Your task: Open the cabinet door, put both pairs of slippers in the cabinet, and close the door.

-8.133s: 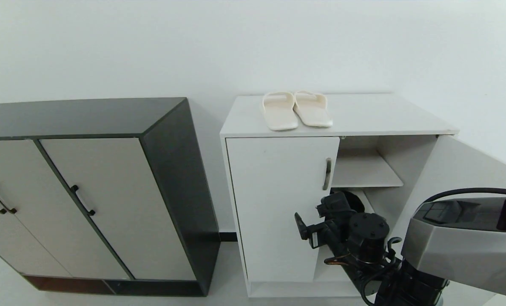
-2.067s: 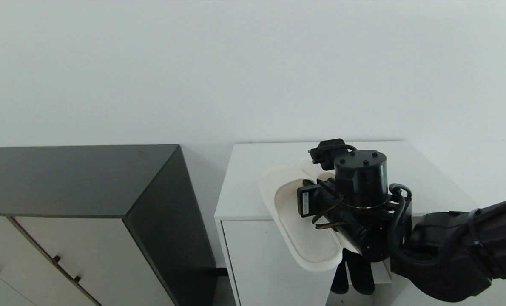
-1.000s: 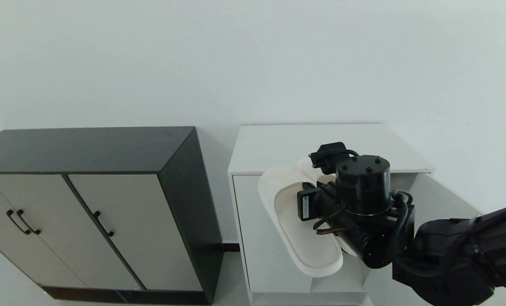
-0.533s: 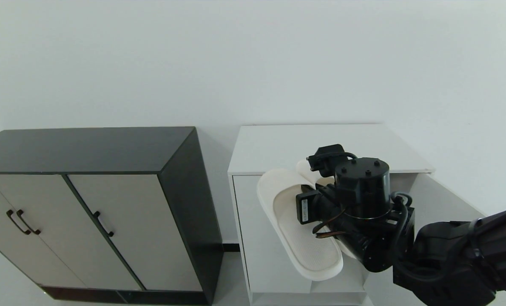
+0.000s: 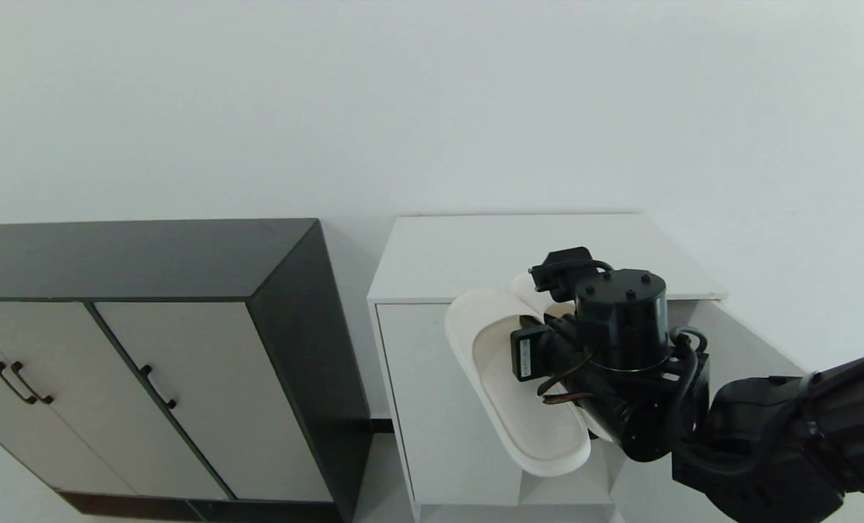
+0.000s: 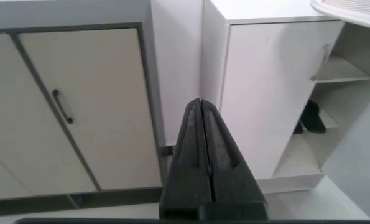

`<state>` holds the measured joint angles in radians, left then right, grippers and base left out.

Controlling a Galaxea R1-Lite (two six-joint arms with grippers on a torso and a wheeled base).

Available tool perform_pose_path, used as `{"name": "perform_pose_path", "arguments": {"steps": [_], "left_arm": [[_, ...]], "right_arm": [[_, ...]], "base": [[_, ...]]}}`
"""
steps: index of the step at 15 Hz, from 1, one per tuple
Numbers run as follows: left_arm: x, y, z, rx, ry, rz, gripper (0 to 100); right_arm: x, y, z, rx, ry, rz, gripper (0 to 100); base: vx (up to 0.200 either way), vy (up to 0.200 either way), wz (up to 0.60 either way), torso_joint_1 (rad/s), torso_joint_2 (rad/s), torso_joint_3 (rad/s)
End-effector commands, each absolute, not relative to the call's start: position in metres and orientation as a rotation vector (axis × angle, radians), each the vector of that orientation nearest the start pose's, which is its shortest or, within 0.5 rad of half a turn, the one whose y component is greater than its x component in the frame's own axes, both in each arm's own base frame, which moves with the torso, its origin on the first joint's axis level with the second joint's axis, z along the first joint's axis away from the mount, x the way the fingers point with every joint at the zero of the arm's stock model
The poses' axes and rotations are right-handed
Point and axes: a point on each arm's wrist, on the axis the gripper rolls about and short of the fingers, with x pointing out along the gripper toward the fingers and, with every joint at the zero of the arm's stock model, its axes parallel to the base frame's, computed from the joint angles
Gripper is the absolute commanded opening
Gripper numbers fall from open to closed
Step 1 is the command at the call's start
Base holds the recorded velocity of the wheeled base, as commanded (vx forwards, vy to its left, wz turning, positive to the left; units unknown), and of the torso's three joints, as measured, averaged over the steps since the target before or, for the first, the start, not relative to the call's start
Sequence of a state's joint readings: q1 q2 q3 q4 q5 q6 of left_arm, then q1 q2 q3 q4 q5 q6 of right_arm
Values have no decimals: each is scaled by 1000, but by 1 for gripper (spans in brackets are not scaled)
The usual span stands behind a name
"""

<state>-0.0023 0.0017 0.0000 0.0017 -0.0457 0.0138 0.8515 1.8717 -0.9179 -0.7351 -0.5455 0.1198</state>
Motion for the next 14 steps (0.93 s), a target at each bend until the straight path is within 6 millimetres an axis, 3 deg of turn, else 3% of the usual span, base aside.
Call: {"name": "perform_pose_path", "arguments": {"steps": [1,14], "left_arm": [[-23,-1,75,14,4,-49,0],[-23,-1,75,14,4,-49,0]], "right_arm": [[237,255,164,-28,193,300,0],[239,249,154,-41,147,339,0]], "base": [[0,-200,0,2,7,2],[0,-200,0,2,3,2]]}}
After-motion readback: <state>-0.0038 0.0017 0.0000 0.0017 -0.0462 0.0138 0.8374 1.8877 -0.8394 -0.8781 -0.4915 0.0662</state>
